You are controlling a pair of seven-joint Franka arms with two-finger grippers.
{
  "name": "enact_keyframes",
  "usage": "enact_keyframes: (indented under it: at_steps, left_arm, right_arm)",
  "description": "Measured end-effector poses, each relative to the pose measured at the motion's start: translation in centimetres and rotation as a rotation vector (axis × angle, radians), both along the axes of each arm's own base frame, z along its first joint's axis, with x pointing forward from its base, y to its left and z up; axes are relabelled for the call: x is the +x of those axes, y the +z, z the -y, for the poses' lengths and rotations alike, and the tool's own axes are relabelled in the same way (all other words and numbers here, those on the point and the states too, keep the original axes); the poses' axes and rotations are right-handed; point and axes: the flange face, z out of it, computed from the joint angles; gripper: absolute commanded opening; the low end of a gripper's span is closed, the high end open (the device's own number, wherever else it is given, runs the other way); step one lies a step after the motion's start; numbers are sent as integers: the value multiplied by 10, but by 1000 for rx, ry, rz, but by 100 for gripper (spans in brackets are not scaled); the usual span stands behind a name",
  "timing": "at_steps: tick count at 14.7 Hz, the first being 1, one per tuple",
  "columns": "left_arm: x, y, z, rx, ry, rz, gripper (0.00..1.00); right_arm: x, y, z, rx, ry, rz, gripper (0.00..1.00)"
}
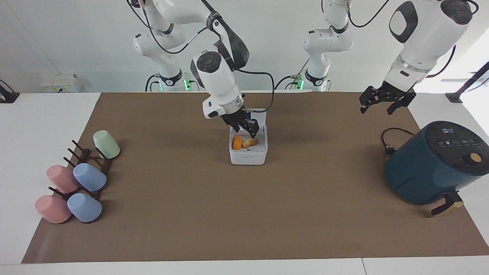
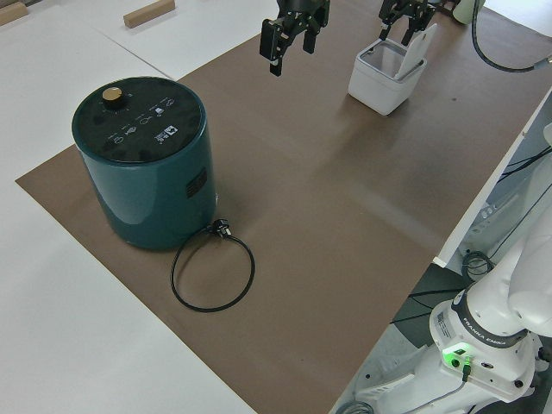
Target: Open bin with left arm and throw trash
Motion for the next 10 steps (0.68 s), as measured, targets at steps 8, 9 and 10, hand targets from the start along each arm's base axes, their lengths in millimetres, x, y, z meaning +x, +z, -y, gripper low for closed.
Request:
enact_keyframes:
  at_steps: [8, 9, 10]
  left_arm:
    - [-7, 19, -1, 15, -6, -50, 100]
    - [-8, 18, -1, 16, -6, -58, 100]
    - [-8, 18, -1, 16, -6, -60, 100]
  right_arm:
    - [38, 68, 197, -184, 338, -32, 100]
    - [31, 87, 213, -185, 373, -35, 100]
    - [23, 109, 231, -188, 405, -39, 100]
